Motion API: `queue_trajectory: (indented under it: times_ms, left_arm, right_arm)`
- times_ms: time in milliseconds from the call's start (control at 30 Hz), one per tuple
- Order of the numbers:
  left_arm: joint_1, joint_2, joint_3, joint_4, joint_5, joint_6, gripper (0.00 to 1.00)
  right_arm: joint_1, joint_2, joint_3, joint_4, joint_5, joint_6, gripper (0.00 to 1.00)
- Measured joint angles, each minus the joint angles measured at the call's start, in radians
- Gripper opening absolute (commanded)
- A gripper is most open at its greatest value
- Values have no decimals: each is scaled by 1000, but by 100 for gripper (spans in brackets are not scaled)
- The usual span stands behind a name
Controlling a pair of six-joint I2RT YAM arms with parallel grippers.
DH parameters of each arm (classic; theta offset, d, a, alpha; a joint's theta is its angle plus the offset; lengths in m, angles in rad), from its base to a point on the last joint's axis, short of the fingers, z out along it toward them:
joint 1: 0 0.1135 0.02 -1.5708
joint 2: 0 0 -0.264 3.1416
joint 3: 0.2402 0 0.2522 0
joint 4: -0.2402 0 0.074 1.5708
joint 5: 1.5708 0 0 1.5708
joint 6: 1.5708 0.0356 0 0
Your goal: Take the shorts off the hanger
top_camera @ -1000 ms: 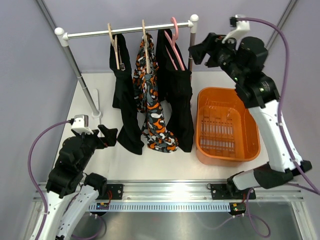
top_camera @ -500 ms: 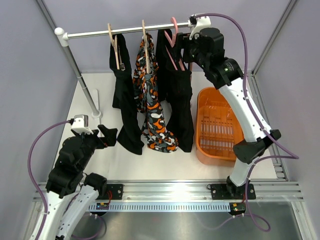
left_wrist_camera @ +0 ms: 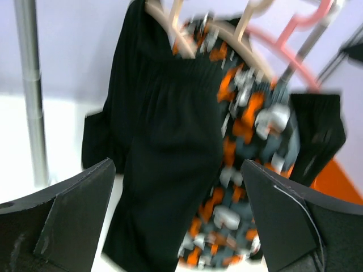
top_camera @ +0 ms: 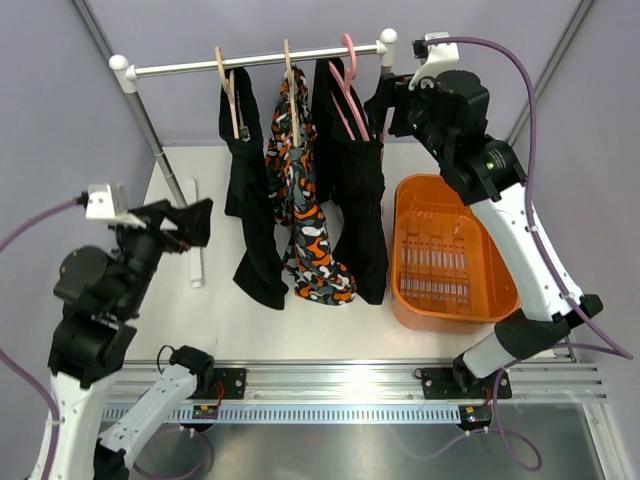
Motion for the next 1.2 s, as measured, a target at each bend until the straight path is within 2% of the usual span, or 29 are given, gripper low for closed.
queue_trajectory:
  times_ms: [333,500,767,967,1067,1167,1200]
  left_arm:
    - [0,647,510,93,-88,4,98]
    - [0,878,717,56,-138,22,89]
    - [-1,1012,821,9,-201,48,78]
    - [-11,1043,824,-11,-215,55,73]
    - [-20,1060,824,-14,-222,63,65]
    - [-23,1076,824,-18,-233,69,53]
    - [-24,1082,824,-19,-236,72,45]
  right_arm:
    - [0,-200,-213,29,5,27,81]
    - [0,-288,-277,27,6,39,83]
    - [0,-403,-315,24,10,39,84]
    - [0,-440,-343,19,24,39,85]
    - [0,-446,-359,18,26,39,85]
    - [0,-447,-368,16,26,39,85]
    - [0,-447,-370,15,26,39,85]
